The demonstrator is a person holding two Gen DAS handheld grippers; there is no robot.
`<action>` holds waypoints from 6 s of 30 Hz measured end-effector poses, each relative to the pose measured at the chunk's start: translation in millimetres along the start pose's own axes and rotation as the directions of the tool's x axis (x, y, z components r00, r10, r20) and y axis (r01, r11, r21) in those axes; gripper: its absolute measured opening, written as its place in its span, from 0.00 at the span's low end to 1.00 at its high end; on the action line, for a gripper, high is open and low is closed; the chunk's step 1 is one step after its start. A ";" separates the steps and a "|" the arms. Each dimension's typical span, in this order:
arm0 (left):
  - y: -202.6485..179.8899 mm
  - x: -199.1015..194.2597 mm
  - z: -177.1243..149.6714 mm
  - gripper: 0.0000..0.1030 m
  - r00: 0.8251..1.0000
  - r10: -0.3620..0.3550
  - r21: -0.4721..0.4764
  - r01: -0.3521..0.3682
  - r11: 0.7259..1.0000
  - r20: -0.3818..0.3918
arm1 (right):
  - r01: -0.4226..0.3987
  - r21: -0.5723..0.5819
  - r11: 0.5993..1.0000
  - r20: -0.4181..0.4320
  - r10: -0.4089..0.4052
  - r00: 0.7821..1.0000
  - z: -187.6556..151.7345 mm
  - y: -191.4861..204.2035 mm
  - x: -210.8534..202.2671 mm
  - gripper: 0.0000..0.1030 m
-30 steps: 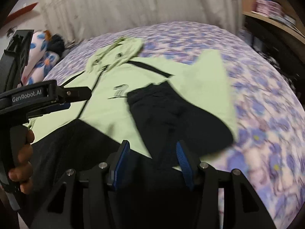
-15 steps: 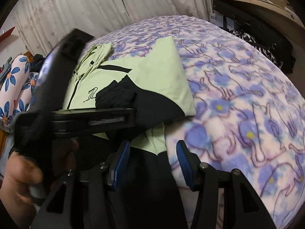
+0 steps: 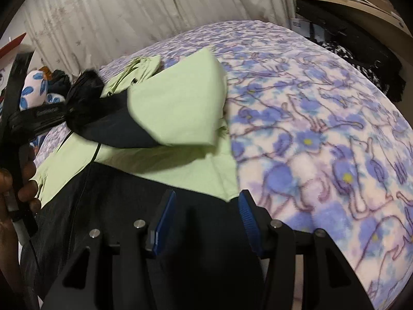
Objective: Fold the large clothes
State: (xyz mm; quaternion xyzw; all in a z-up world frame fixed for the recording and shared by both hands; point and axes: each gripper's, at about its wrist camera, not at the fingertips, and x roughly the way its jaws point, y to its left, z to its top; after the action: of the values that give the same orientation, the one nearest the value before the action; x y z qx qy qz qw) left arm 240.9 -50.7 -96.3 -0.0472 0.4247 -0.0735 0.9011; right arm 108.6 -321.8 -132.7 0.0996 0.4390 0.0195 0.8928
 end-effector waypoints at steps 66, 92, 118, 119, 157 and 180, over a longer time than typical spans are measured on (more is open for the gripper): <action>214.8 26.6 -28.5 0.78 0.915 -0.141 -0.341 0.004 0.940 -0.378 | -0.017 -0.137 0.990 -0.051 0.010 0.999 63.8 48.7 38.5 0.56; 141.8 60.5 34.8 0.07 0.973 -0.034 -0.086 0.014 0.996 -0.229 | -0.007 0.070 0.997 -0.193 0.020 0.981 153.8 -23.5 160.3 0.56; 174.9 87.7 49.9 0.43 0.966 0.139 -0.080 -0.159 0.984 -0.218 | -0.080 0.093 0.992 -0.184 0.096 0.978 145.8 -31.2 132.8 0.43; 170.8 80.3 48.8 0.43 0.968 0.157 -0.055 -0.171 0.984 -0.197 | -0.081 0.078 0.994 -0.188 0.094 0.978 140.3 -28.2 129.1 0.43; 66.6 -3.1 -41.9 0.63 0.978 0.129 -0.030 -0.135 0.990 -0.161 | 0.039 -0.008 0.999 -0.082 -0.039 0.996 55.4 49.2 53.2 0.26; 116.4 -166.6 -93.1 0.70 0.963 0.262 -0.129 -0.268 0.955 -0.062 | -0.135 -0.030 0.990 -0.119 0.131 0.984 -7.4 136.5 -5.5 0.33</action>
State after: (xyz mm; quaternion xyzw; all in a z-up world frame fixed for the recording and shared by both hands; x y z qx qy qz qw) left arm 75.1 90.6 -46.3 -0.0496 0.4510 0.0761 0.8879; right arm 106.5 -187.6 -106.1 0.1106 0.4824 0.0932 0.8639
